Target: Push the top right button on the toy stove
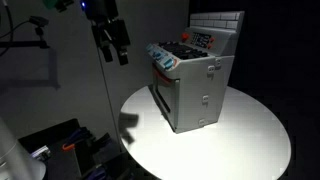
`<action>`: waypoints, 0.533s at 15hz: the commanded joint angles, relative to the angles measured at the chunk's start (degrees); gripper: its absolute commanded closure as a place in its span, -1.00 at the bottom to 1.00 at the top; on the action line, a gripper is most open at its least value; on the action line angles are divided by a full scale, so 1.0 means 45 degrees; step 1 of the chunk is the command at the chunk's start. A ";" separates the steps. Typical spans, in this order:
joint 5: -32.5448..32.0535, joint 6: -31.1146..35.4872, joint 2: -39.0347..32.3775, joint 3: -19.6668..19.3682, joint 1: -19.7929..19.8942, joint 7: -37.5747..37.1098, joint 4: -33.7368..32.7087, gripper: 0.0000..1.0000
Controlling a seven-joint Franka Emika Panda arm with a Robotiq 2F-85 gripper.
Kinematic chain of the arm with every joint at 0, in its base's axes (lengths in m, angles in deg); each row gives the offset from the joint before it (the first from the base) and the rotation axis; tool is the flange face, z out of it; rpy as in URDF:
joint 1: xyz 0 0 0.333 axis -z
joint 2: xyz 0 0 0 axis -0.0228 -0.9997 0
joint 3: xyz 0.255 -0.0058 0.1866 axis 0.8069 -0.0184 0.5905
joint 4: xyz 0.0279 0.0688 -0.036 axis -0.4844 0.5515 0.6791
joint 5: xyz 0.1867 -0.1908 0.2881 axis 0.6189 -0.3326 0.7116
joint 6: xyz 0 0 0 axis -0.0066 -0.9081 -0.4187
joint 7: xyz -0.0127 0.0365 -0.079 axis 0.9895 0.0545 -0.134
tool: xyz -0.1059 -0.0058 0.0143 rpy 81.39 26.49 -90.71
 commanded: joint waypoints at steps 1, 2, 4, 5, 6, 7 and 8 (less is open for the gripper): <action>-0.0038 -0.0041 -0.0001 -0.0052 -0.0070 -0.0040 -0.0028 -1.00; -0.0038 -0.0041 -0.0001 -0.0052 -0.0070 -0.0041 -0.0028 -1.00; -0.0038 -0.0041 -0.0001 -0.0052 -0.0070 -0.0041 -0.0028 -1.00; -0.0093 0.0067 -0.0007 -0.0021 -0.0035 -0.0102 -0.0048 -1.00; -0.0149 0.0220 -0.0035 0.0011 -0.0001 -0.0177 -0.0077 -1.00; -0.0160 0.0308 -0.0082 0.0026 0.0010 -0.0227 -0.0116 -1.00; -0.0124 0.0419 -0.0166 0.0030 0.0011 -0.0294 -0.0197 -1.00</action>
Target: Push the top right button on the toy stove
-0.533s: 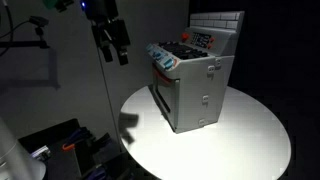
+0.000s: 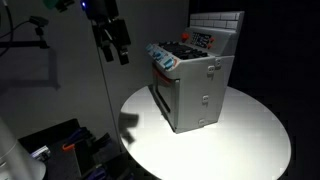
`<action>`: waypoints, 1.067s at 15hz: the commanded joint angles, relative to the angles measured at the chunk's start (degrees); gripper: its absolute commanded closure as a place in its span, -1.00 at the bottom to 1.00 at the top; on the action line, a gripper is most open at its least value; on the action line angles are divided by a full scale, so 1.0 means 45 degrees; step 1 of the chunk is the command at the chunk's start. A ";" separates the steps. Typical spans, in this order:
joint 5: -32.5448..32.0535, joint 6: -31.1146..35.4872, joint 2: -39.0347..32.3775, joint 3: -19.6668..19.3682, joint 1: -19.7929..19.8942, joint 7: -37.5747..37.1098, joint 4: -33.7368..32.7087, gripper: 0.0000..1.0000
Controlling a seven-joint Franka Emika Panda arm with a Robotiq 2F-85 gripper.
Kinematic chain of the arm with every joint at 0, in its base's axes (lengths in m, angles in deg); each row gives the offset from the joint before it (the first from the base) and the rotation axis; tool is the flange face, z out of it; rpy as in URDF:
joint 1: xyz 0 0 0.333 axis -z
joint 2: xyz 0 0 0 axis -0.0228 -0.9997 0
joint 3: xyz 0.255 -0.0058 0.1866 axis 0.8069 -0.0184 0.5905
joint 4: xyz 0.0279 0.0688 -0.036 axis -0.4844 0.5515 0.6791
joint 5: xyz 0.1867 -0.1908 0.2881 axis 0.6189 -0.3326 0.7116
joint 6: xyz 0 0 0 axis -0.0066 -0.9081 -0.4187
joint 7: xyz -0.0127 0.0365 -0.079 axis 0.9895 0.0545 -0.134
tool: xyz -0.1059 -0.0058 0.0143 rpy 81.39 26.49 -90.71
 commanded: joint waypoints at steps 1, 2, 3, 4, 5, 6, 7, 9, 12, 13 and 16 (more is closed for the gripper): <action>-0.0129 0.0489 -0.0259 0.0057 0.0037 -0.0341 -0.0270 -1.00; -0.0114 0.0659 -0.0373 0.0066 0.0051 -0.0422 -0.0364 -1.00; -0.0085 0.0874 -0.0550 0.0061 0.0078 -0.0514 -0.0516 -1.00; -0.0074 0.1076 -0.0698 0.0067 0.0116 -0.0633 -0.0629 -1.00; -0.0027 0.1272 -0.0898 0.0062 0.0152 -0.0793 -0.0800 -1.00; 0.0001 0.1445 -0.1102 0.0061 0.0192 -0.0936 -0.0988 -1.00; 0.0055 0.1516 -0.1359 0.0063 0.0230 -0.1122 -0.1248 -1.00; 0.0094 0.1627 -0.1900 0.0091 0.0307 -0.1438 -0.1821 -1.00; 0.0165 0.1586 -0.2855 0.0108 0.0364 -0.1919 -0.2893 -1.00; 0.0209 0.1538 -0.3167 0.0108 0.0357 -0.2068 -0.3239 -1.00; 0.0239 0.1585 -0.4177 0.0134 0.0357 -0.2467 -0.4277 -1.00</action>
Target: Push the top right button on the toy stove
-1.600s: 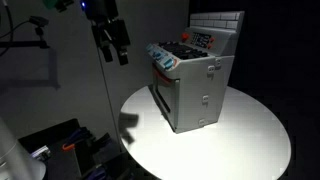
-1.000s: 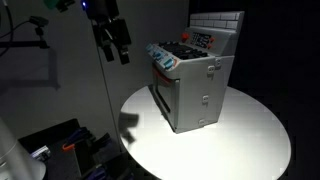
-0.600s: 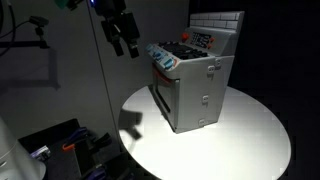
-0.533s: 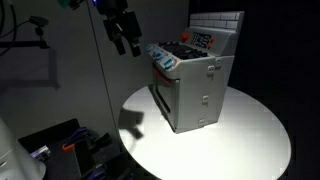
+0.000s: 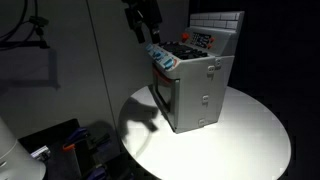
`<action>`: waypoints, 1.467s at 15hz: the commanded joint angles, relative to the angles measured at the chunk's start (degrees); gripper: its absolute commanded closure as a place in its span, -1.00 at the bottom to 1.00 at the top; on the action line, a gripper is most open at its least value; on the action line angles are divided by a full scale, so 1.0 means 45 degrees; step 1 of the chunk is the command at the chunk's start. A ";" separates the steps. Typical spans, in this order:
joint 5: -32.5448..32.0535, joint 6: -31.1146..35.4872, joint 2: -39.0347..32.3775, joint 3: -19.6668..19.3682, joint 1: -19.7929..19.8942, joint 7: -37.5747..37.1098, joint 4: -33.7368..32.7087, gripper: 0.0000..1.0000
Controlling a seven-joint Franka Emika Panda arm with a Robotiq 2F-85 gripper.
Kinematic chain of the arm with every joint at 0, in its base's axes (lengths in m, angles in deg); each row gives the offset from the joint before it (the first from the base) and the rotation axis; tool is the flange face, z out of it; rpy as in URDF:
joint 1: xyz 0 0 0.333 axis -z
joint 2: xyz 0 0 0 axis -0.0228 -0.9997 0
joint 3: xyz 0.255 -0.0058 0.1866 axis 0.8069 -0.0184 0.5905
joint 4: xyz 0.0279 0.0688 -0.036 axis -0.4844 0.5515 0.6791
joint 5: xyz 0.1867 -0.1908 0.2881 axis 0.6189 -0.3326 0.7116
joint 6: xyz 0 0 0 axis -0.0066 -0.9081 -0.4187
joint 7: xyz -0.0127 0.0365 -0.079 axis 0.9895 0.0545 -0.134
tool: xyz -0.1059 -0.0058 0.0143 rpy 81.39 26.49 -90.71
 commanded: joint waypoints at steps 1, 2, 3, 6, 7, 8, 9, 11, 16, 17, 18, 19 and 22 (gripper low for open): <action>0.0204 -0.0065 -0.1542 0.0125 0.0153 -0.0564 -0.1652 -1.00; 0.0190 0.0058 -0.1852 0.0113 0.0156 -0.0686 -0.1952 -1.00; 0.0182 0.0233 -0.2139 0.0096 0.0153 -0.0778 -0.2221 -1.00; -0.0038 0.1148 -0.2949 0.0137 0.0221 -0.1239 -0.2743 -1.00; -0.0036 0.1337 -0.3191 0.0140 0.0228 -0.1342 -0.2876 -1.00; -0.0064 0.1468 -0.3403 0.0153 0.0241 -0.1466 -0.2997 -1.00; -0.0078 0.1504 -0.3568 0.0156 0.0236 -0.1534 -0.3109 -1.00; 0.0032 0.1526 -0.3260 0.0081 0.0136 -0.1245 -0.2646 -1.00; 0.0028 0.1551 -0.3472 0.0077 0.0129 -0.1278 -0.2817 -1.00; 0.0028 0.1551 -0.3472 0.0077 0.0129 -0.1278 -0.2823 -1.00; 0.0028 0.1551 -0.3473 0.0077 0.0129 -0.1278 -0.2827 -1.00; 0.0028 0.1551 -0.3473 0.0077 0.0129 -0.1279 -0.2828 -1.00; 0.0048 0.1630 -0.3696 0.0077 0.0159 -0.1448 -0.3028 -1.00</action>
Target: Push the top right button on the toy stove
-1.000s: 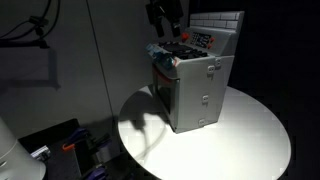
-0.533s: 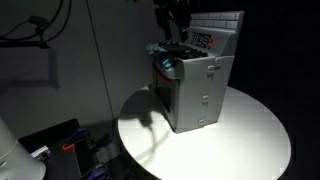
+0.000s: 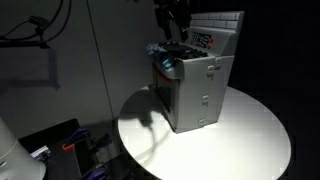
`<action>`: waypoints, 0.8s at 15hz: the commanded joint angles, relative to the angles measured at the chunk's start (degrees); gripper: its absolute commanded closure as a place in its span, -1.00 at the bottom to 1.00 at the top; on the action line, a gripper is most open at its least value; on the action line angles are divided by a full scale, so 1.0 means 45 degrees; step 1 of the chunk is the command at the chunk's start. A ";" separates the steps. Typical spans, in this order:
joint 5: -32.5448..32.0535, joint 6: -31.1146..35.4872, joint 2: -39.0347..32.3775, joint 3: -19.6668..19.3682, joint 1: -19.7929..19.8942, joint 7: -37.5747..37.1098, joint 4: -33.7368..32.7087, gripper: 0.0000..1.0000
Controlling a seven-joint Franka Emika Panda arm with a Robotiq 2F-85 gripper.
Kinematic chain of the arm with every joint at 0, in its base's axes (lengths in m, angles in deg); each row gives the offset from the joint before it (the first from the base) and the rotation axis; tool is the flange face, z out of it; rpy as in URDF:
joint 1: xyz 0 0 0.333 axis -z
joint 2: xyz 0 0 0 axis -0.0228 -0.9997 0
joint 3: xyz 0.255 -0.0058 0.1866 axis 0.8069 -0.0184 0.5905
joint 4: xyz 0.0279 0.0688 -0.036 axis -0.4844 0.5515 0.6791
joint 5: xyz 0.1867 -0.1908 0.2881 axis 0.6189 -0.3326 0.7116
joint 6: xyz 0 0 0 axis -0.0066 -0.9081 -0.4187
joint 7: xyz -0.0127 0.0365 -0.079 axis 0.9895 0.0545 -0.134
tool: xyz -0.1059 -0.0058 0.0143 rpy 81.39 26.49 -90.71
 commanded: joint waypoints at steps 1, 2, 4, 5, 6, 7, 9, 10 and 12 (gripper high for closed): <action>0.0089 0.0118 -0.0383 0.0052 0.0110 -0.0232 -0.0388 -1.00; 0.0068 0.0149 -0.0508 0.0059 0.0130 -0.0335 -0.0492 -1.00; 0.0129 0.0294 -0.0818 0.0045 0.0154 -0.0629 -0.0779 -1.00; 0.0188 0.0394 -0.1014 0.0038 0.0158 -0.0832 -0.0999 -1.00; 0.0177 0.0539 -0.1160 0.0043 0.0167 -0.1043 -0.1146 -1.00; 0.0185 0.0702 -0.1344 0.0048 0.0168 -0.1256 -0.1370 -1.00; 0.0127 0.1062 -0.1719 0.0063 0.0168 -0.1658 -0.1784 -1.00; 0.0086 0.1184 -0.1942 0.0074 0.0160 -0.1866 -0.2029 -1.00; -0.0029 0.1399 -0.2339 0.0082 0.0140 -0.2210 -0.2468 -1.00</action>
